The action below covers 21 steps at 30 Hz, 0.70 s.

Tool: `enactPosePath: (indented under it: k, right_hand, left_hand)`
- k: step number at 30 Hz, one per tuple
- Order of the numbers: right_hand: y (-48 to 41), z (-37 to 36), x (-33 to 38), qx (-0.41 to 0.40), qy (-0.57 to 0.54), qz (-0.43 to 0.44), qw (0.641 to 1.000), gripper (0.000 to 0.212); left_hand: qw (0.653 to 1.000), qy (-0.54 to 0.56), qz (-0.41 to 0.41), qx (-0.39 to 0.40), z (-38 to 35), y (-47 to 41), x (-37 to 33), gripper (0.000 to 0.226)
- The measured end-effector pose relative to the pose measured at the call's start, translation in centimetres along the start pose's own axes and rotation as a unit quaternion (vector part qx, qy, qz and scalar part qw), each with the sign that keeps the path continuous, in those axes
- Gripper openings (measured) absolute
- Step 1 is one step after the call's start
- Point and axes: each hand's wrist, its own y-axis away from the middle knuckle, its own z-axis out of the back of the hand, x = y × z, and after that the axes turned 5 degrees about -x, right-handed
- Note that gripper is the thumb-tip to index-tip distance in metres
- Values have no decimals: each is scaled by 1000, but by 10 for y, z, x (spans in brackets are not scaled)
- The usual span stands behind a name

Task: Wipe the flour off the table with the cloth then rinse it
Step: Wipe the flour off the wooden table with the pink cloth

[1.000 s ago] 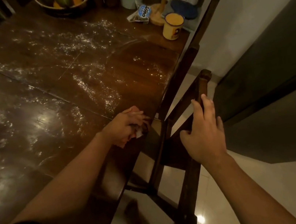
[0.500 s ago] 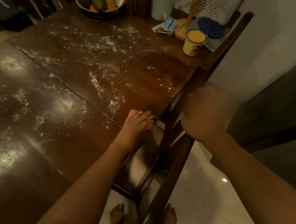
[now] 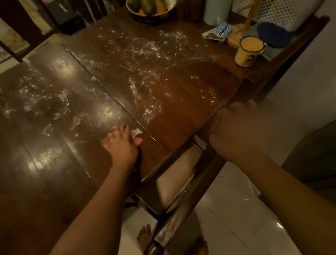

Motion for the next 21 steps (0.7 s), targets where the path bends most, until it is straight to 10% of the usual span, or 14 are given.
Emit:
enactPosePath:
  k: [8, 16, 21]
  right_hand:
    - [14, -6, -7, -23, -72, 13, 997, 75]
    - [28, -2, -11, -11, -65, -3, 998, 82]
    - [29, -5, -8, -1, -73, -41, 996, 93]
  left_hand:
    - [947, 8, -289, 142, -11, 17, -69, 64]
    - [991, 30, -90, 97, -18, -26, -127, 59]
    - [973, 10, -178, 143, -23, -52, -182, 61]
